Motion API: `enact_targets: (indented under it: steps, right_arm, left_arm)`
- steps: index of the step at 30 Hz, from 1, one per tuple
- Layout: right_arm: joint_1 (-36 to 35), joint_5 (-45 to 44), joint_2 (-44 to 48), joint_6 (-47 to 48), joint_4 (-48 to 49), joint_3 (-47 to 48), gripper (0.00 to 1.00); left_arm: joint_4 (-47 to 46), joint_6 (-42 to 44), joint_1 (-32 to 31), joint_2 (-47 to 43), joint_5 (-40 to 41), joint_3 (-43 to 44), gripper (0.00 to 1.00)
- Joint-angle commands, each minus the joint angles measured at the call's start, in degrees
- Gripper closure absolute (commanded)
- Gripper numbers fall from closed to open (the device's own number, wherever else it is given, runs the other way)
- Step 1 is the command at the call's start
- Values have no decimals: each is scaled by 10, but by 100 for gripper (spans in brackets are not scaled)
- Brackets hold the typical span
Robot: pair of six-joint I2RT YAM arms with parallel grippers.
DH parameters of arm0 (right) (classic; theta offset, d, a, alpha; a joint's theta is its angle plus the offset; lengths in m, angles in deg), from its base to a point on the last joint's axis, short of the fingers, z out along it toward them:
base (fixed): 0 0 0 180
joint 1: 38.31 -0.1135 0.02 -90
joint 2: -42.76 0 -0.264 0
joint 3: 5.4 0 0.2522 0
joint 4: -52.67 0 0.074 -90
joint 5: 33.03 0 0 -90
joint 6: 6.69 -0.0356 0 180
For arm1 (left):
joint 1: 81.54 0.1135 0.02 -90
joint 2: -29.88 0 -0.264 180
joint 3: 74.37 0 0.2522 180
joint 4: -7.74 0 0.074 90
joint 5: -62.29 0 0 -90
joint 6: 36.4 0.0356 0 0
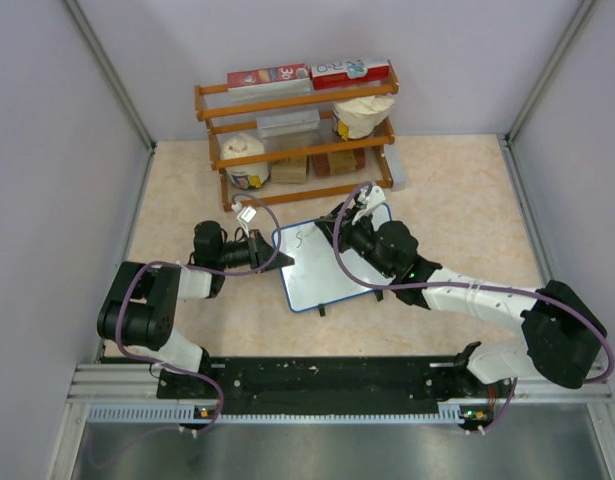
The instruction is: Write a sentence on the whiteboard
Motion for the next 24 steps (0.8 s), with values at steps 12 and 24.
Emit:
enact_targets:
  steps: [12, 24]
  right_arm:
    - [-6, -20, 13, 23, 12, 7, 100]
    - [-9, -31, -24, 22, 4, 36, 100]
  left_arm:
    - [1, 26, 0, 8, 24, 10, 100]
    - [-1, 24, 0, 12, 21, 12, 100]
